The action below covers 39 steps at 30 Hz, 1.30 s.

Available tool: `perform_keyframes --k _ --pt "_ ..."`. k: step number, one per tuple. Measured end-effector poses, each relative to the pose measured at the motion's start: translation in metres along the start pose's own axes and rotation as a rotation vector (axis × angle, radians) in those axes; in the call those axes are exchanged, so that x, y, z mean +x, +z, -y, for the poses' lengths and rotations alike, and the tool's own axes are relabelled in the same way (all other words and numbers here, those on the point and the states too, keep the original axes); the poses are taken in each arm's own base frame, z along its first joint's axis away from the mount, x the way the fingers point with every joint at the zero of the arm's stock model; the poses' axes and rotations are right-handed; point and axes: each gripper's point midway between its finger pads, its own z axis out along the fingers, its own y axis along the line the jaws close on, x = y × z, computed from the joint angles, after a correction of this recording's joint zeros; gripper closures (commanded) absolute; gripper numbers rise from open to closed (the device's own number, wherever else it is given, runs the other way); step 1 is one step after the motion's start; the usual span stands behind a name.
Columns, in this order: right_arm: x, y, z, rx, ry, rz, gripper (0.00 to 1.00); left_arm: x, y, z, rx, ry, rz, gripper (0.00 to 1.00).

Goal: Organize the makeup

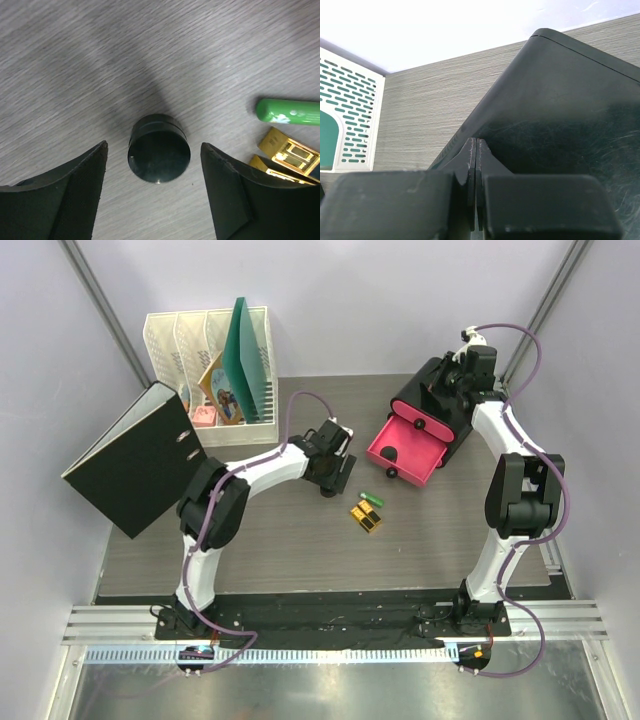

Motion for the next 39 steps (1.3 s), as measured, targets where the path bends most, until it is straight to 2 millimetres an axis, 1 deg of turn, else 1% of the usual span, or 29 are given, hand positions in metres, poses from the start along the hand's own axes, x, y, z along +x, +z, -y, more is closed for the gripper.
perform_keyframes --k 1,4,5,7,8,9,11,14,17,19,20,22,25,29,31,34,36,39 --pt "0.0 0.0 0.0 0.0 0.0 0.0 0.99 0.002 0.003 0.0 -0.001 0.001 -0.008 0.29" --pt "0.0 0.0 0.0 0.0 0.0 0.0 0.99 0.01 0.012 -0.001 -0.005 0.002 -0.039 0.41" --pt "0.0 0.0 0.0 0.0 0.0 0.0 0.99 0.012 0.014 -0.002 -0.011 0.007 -0.047 0.55" --pt "0.001 0.001 0.001 0.001 0.001 -0.002 0.99 0.011 0.014 0.001 0.002 0.0 -0.047 0.69" --pt "0.002 0.001 0.001 0.001 0.001 -0.004 0.99 0.011 0.014 0.001 0.005 0.008 -0.047 0.8" --pt "0.002 0.001 0.001 0.001 0.001 -0.004 0.99 0.01 0.014 0.002 0.013 0.011 -0.047 0.84" --pt "0.002 0.001 0.001 0.001 0.001 -0.004 0.99 0.009 0.013 0.004 0.02 0.014 -0.047 0.88" --pt "0.002 0.001 0.001 0.001 0.001 -0.004 0.99 0.006 0.011 0.006 0.031 0.014 -0.048 0.92" --pt "0.002 0.001 0.001 0.001 0.001 -0.004 0.99 -0.004 0.007 0.009 0.039 0.012 -0.027 0.94" --pt "0.002 0.001 0.001 0.001 0.001 -0.004 0.99 -0.018 0.002 0.012 0.046 0.007 0.006 0.96" --pt "0.002 0.001 0.001 0.001 0.001 -0.004 0.99 -0.027 -0.003 0.014 0.053 0.005 0.032 0.99" --pt "0.002 0.001 0.001 0.001 0.001 -0.004 0.99 -0.044 -0.013 0.019 0.07 -0.001 0.079 1.0" --pt "0.002 0.001 0.001 0.001 0.002 -0.004 0.99 -0.072 -0.031 0.033 0.128 -0.006 0.163 1.0" --pt "0.002 0.001 0.001 0.001 0.001 -0.004 0.99 -0.113 -0.058 0.059 0.21 0.005 0.288 1.0" --pt "0.002 0.001 0.001 0.001 0.001 -0.004 0.99 -0.129 -0.071 0.076 0.251 0.022 0.34 1.0" --pt "0.002 0.001 0.001 0.001 0.001 -0.004 0.99 -0.145 -0.09 0.104 0.314 0.046 0.403 1.0" --pt "0.002 0.001 0.001 0.001 0.001 -0.004 0.99 -0.154 -0.099 0.122 0.351 0.059 0.432 1.0" --pt "0.002 0.001 0.001 0.001 0.001 -0.004 0.99 -0.169 -0.106 0.147 0.403 0.078 0.474 0.96"
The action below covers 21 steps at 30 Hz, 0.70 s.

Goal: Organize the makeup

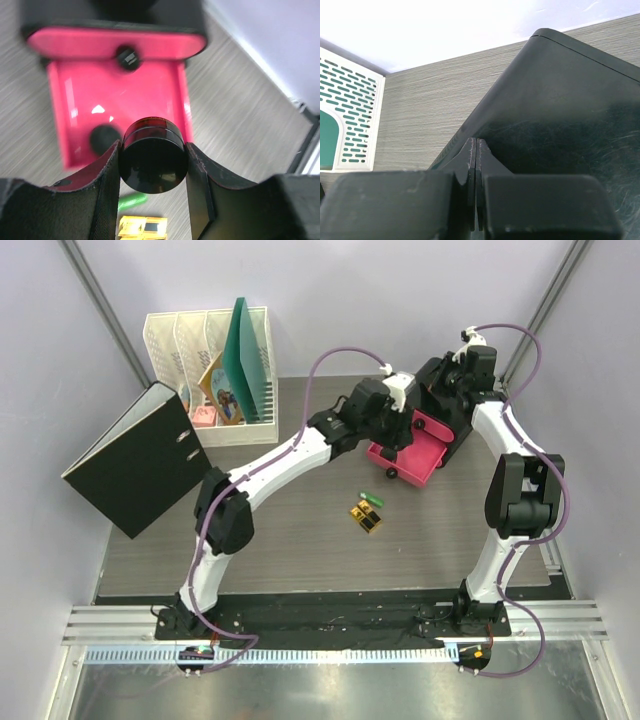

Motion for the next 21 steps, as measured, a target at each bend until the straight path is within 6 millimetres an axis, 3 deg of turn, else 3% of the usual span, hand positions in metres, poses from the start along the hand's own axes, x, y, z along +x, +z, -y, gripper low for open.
perform_keyframes --k 6,15,21 --pt "0.0 0.0 0.0 0.0 0.0 0.0 0.99 0.004 0.032 0.024 0.062 0.002 0.002 0.88" --pt "0.001 0.001 -0.001 -0.002 -0.002 0.001 0.99 0.048 0.069 0.013 0.048 -0.013 -0.08 0.79" --pt "0.008 0.004 -0.015 -0.03 -0.014 -0.009 0.99 0.053 0.083 0.01 0.049 -0.017 -0.076 0.68"
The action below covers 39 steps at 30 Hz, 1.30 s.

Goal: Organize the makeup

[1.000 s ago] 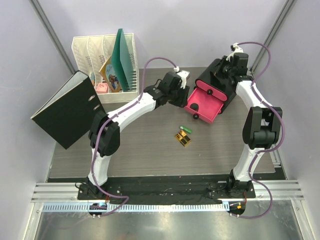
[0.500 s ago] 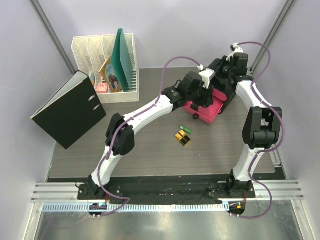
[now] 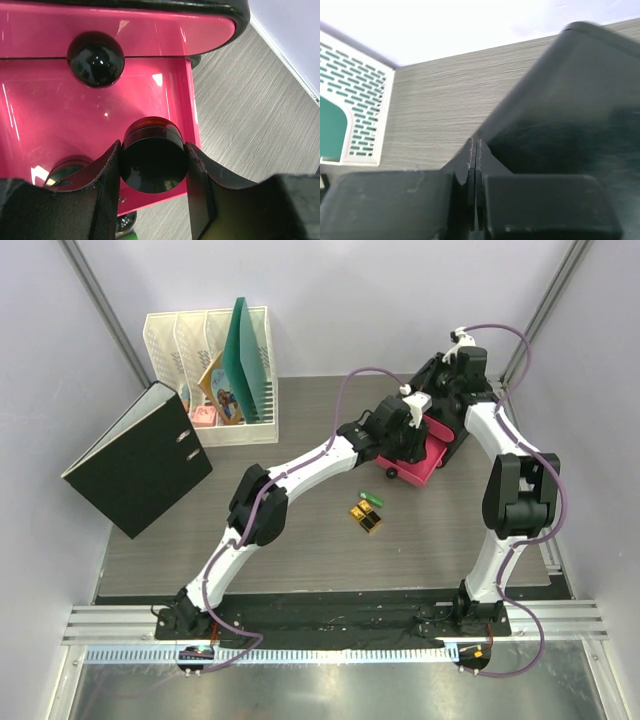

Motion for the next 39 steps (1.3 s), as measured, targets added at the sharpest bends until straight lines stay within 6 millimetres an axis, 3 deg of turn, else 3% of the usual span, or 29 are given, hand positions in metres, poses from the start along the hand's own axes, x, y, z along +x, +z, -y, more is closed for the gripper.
perform_keyframes --k 7,9,23,26,29,30,32,36,39 --pt "0.016 0.008 -0.029 -0.081 -0.013 -0.033 0.99 0.003 0.007 0.0 0.01 -0.004 0.005 0.39" --pt "0.017 0.008 -0.031 -0.086 -0.015 -0.036 0.99 0.003 0.008 0.0 0.01 -0.007 0.005 0.36" --pt "0.017 0.008 -0.031 -0.087 -0.013 -0.037 0.99 -0.023 0.006 0.008 0.033 -0.004 0.083 0.34" --pt "0.017 0.007 -0.031 -0.086 -0.013 -0.037 0.99 -0.033 0.003 0.008 0.024 0.015 0.109 0.38" --pt "0.016 0.007 -0.031 -0.085 -0.012 -0.039 0.99 -0.048 -0.008 0.007 -0.003 0.039 0.143 0.54" --pt "0.016 0.006 -0.032 -0.084 -0.011 -0.042 0.99 -0.054 -0.015 0.006 -0.015 0.046 0.157 0.78" --pt "0.014 0.005 -0.032 -0.081 -0.01 -0.045 0.99 -0.065 -0.029 0.006 -0.035 0.045 0.18 1.0" --pt "0.013 0.003 -0.033 -0.072 -0.003 -0.061 0.99 -0.077 -0.072 -0.005 -0.106 0.026 0.207 1.0" --pt "0.013 0.001 -0.033 -0.066 0.003 -0.073 0.99 -0.07 -0.094 -0.024 -0.157 -0.021 0.2 1.0"
